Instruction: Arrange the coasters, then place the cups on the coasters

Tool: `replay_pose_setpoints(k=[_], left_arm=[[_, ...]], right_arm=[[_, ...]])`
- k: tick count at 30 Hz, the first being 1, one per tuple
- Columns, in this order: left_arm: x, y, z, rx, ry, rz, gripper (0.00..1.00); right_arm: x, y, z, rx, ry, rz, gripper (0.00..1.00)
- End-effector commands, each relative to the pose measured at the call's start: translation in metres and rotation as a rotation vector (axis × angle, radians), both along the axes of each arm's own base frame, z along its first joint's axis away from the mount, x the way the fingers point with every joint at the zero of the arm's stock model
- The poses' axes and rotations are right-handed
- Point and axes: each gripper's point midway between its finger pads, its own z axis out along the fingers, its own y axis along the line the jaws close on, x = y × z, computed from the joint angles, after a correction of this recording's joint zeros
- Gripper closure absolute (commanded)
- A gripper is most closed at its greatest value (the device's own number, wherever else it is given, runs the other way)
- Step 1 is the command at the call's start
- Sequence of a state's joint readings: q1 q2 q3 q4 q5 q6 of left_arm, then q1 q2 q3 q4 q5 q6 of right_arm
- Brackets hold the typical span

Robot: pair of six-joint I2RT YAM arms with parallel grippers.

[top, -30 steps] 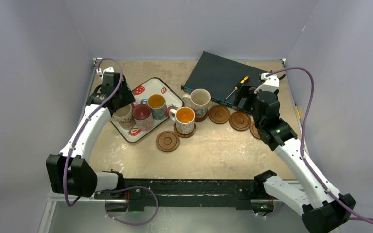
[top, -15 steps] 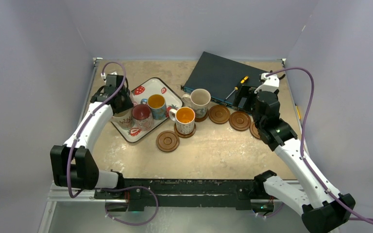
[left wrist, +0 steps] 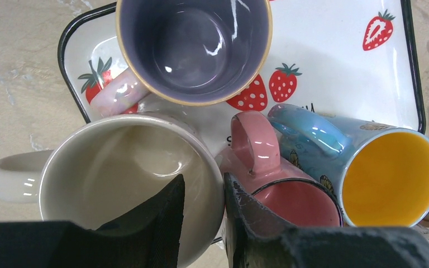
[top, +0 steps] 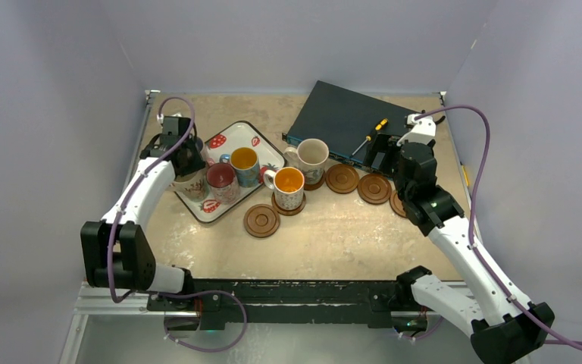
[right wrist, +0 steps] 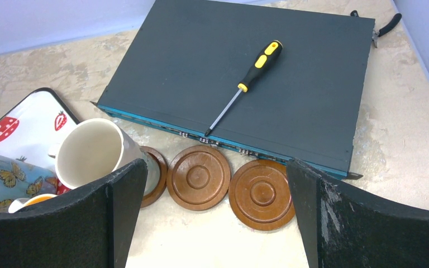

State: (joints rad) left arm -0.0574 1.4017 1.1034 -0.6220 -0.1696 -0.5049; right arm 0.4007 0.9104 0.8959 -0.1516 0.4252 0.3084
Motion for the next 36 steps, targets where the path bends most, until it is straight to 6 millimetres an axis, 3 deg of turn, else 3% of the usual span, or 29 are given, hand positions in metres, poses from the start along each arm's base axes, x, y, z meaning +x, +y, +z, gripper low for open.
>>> replay_pose_setpoints(k=[1, 17, 19, 21, 23, 29, 36], left_arm=[[-0.014, 0.014, -0.019, 0.069, 0.097, -0.012, 0.72], [-0.016, 0.038, -0.047, 0.219, 0.234, -0.019, 0.73], [-0.015, 0.04, -0.047, 0.229, 0.238, -0.021, 0.79], [-0.014, 0.04, -0.046, 0.232, 0.236, -0.028, 0.91], [-0.012, 0.04, -0.042, 0.236, 0.225, -0.035, 1.0], [-0.009, 0.04, -0.02, 0.262, 0.163, -0.046, 1.0], [-0.004, 0.021, 0.036, 0.282, -0.071, -0.144, 1.0]], right_arm=[[0.003, 0.002, 0.01, 0.007, -0.041, 0.009, 0.02], [0.005, 0.005, 0.006, 0.003, -0.029, 0.018, 0.02], [0.005, 0.005, 0.005, 0.004, -0.028, 0.019, 0.02], [0.005, 0.005, 0.006, 0.004, -0.03, 0.019, 0.02], [0.005, 0.005, 0.006, 0.004, -0.03, 0.018, 0.02], [0.006, 0.005, 0.007, 0.001, -0.031, 0.021, 0.02], [0.007, 0.006, 0.006, -0.002, -0.027, 0.022, 0.02]])
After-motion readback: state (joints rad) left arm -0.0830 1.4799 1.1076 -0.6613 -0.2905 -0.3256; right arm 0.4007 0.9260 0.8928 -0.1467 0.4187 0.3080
